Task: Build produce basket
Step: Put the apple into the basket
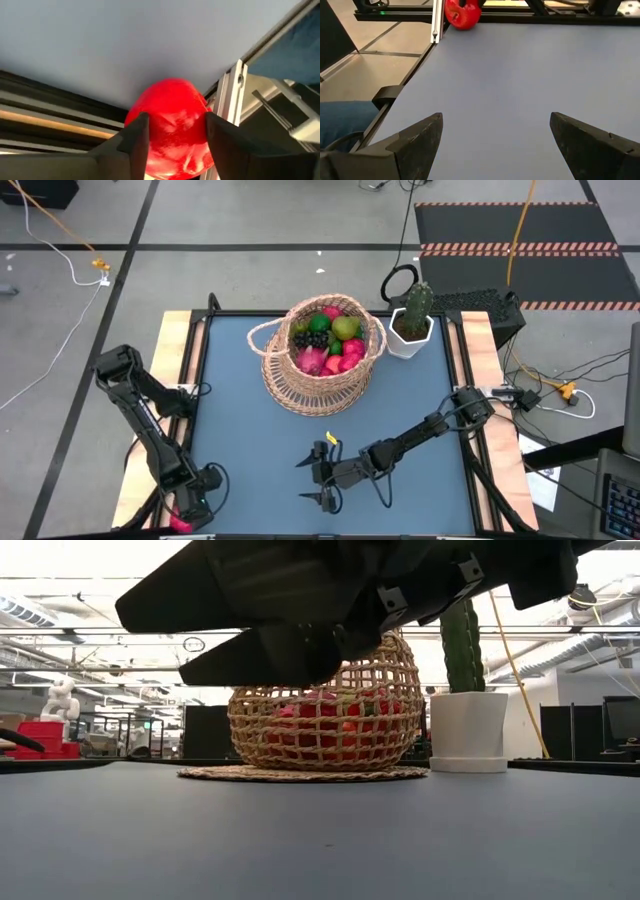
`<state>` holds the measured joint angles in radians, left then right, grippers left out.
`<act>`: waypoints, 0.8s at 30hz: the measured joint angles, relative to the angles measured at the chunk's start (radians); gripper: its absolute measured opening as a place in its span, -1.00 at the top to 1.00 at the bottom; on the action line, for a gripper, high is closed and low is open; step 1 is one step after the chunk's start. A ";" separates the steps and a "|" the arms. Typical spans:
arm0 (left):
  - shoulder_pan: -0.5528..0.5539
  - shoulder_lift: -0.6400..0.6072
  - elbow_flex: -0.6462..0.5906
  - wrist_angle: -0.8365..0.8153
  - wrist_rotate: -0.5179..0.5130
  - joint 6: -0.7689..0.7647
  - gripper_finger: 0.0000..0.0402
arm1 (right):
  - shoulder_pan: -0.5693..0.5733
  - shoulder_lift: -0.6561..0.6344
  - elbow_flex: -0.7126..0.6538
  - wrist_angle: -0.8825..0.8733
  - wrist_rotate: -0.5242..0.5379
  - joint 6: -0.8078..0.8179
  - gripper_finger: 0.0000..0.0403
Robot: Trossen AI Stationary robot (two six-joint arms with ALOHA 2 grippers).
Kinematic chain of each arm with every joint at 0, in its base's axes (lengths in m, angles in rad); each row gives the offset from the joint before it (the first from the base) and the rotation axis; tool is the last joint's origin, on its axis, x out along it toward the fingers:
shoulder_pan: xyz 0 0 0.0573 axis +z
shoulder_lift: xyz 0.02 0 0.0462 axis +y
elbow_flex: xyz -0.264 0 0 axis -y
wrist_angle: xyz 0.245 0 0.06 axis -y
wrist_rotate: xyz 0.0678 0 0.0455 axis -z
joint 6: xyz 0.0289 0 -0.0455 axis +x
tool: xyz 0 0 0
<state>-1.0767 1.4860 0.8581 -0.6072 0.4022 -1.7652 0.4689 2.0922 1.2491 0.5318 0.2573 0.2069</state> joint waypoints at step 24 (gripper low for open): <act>0.090 -0.021 -0.004 -0.040 0.067 0.247 0.25 | 0.018 0.000 0.000 -0.014 0.000 0.082 -0.81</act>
<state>-0.9872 1.4655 0.8546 -0.6473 0.4690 -1.5184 0.4870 2.0922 1.2491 0.5176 0.2573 0.2889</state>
